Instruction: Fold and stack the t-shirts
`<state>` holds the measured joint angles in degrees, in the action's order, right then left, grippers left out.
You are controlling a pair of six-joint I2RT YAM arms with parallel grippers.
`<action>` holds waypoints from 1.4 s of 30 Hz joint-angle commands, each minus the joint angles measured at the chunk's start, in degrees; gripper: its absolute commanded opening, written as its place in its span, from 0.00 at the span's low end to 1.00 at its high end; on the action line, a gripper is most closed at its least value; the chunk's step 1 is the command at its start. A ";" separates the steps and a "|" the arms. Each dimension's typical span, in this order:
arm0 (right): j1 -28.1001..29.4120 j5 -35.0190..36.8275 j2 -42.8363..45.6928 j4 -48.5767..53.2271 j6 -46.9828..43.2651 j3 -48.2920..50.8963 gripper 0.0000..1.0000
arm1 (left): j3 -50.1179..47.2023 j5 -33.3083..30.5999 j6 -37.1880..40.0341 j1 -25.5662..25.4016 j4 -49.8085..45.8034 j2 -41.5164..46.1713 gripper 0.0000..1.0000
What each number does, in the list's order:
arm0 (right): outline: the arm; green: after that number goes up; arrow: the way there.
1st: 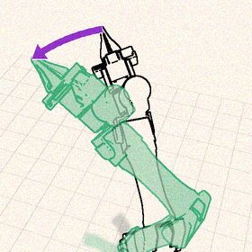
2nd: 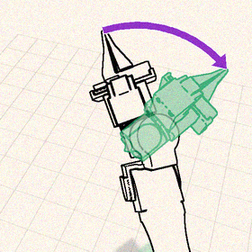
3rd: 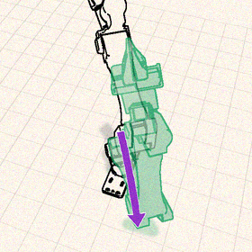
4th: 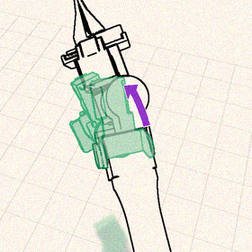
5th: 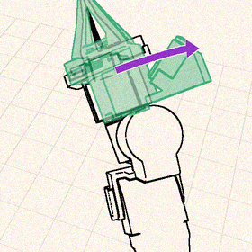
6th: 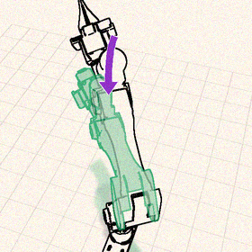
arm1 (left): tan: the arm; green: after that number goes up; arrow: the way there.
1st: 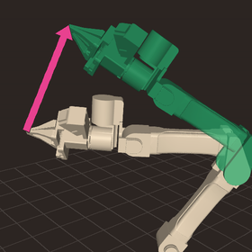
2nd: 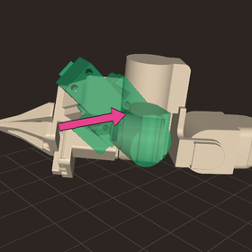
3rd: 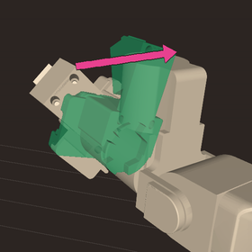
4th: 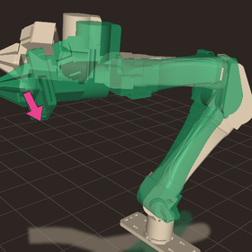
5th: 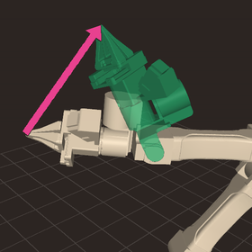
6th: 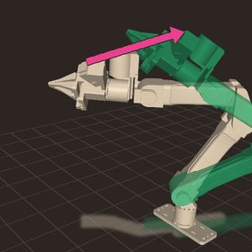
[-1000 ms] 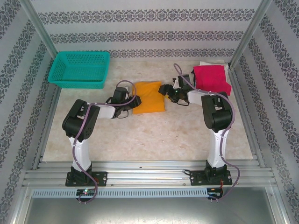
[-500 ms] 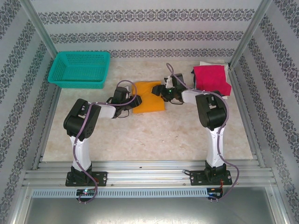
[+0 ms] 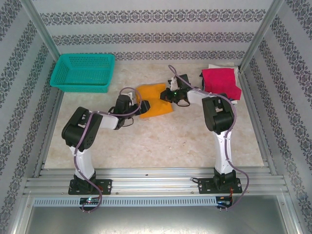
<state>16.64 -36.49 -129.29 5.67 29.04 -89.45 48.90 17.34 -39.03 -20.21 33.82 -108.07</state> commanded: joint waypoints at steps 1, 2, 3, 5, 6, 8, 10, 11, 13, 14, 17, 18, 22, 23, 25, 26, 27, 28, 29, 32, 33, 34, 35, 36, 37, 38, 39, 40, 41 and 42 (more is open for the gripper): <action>-0.43 9.29 4.43 12.29 -12.83 -2.63 0.00 | -1.26 -7.05 6.54 0.04 -2.31 6.12 0.97; -0.83 11.64 5.40 14.02 -15.09 -2.98 0.00 | -1.42 -8.05 8.35 0.01 -3.44 7.14 0.99; -1.14 13.80 6.04 15.32 -16.99 -3.33 0.00 | -1.40 -8.38 9.62 0.01 -4.19 7.67 1.00; -1.93 19.00 7.44 18.17 -21.15 -4.47 0.00 | -1.45 -8.21 11.83 0.04 -4.49 8.14 1.00; -2.22 21.32 7.97 19.26 -22.90 -5.11 0.00 | -1.55 -7.81 12.39 0.00 -4.07 8.05 1.00; -2.93 26.38 8.76 21.93 -26.54 -6.93 0.00 | -2.00 -6.76 12.91 -0.01 -2.13 7.76 1.00; -3.68 31.39 8.80 24.53 -29.08 -9.36 0.00 | -2.26 -5.81 12.93 -0.09 -0.09 7.25 1.00; -4.22 33.25 8.52 26.10 -30.42 -11.10 0.00 | -2.19 -5.45 12.88 -0.09 0.55 6.88 1.00; -5.28 35.87 7.82 28.84 -32.67 -14.43 0.00 | -1.82 -4.75 12.89 -0.22 1.15 6.46 1.00; -5.84 36.90 7.32 30.17 -33.79 -16.35 0.00 | -1.69 -4.47 12.92 -0.21 1.38 6.15 1.00; -6.95 40.62 5.70 33.87 -37.80 -21.94 0.00 | -1.16 -4.07 13.13 -0.38 1.26 5.71 1.00; -7.26 41.83 4.99 35.09 -39.18 -23.81 0.00 | -1.08 -3.94 13.11 -0.40 1.25 5.61 1.00; -7.76 46.38 0.92 41.16 -46.05 -33.09 0.00 | -0.76 -3.45 13.11 -0.54 1.18 5.08 1.00; -7.92 47.70 -0.17 42.57 -47.10 -35.45 0.00 | -0.74 -3.36 13.06 -0.58 1.18 5.07 1.00; -8.44 48.70 -1.73 44.73 -47.97 -39.36 0.00 | -0.76 -3.23 12.96 -0.68 1.24 5.11 1.00; -8.87 48.50 -2.36 45.97 -48.02 -41.36 0.00 | -0.84 -3.26 12.96 -0.69 1.24 5.09 1.00; -9.32 48.08 -2.75 46.79 -48.07 -43.06 0.00 | -0.97 -3.30 12.86 -0.71 1.26 5.13 1.00; -9.64 47.92 -2.89 47.27 -48.15 -44.15 0.00 | -1.13 -3.37 12.90 -0.78 1.38 5.15 1.00; -9.99 47.92 -2.89 47.63 -48.27 -45.00 0.00 | -1.27 -3.37 12.74 -0.76 1.62 5.15 1.00; -10.70 47.83 -2.29 48.15 -48.64 -46.40 0.00 | -1.57 -3.27 12.48 -0.73 2.01 5.06 1.00; -10.97 47.78 -1.83 48.18 -48.59 -46.59 0.00 | -1.62 -3.20 12.36 -0.72 2.10 5.00 1.00; -11.17 47.53 -1.40 48.20 -48.53 -46.69 0.00 | -1.54 -3.07 12.31 -0.77 2.13 4.82 1.00; -11.51 46.98 -0.84 48.27 -48.39 -46.65 0.00 | -1.46 -3.02 12.29 -0.79 2.34 4.67 1.00; -11.78 46.41 -0.24 48.21 -48.17 -46.61 0.00 | -1.45 -2.92 12.17 -0.79 2.55 4.58 1.00; -12.04 45.94 0.27 48.22 -48.03 -46.61 0.00 | -1.45 -2.75 12.04 -0.74 2.77 4.45 1.00; -12.31 45.37 0.80 48.21 -47.88 -46.56 0.00 | -1.45 -2.67 11.92 -0.71 2.88 4.33 1.00; -12.69 44.94 1.25 48.21 -47.81 -46.58 0.00 | -1.30 -2.56 11.91 -0.80 3.02 4.13 1.00; -12.90 44.64 1.64 48.21 -47.75 -46.60 0.00 | -1.28 -2.45 11.88 -0.77 3.16 4.01 1.00; -13.19 44.41 2.05 48.21 -47.66 -46.61 0.00 | -1.26 -2.32 11.86 -0.78 3.40 3.80 1.00; -13.47 44.16 2.39 48.21 -47.48 -46.69 0.00 | -1.11 -2.23 11.78 -0.74 3.51 3.68 1.00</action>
<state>3.99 8.71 -131.96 53.47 -18.39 -133.91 47.31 13.78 -27.35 -20.32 34.37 -103.35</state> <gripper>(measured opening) 0.075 0.999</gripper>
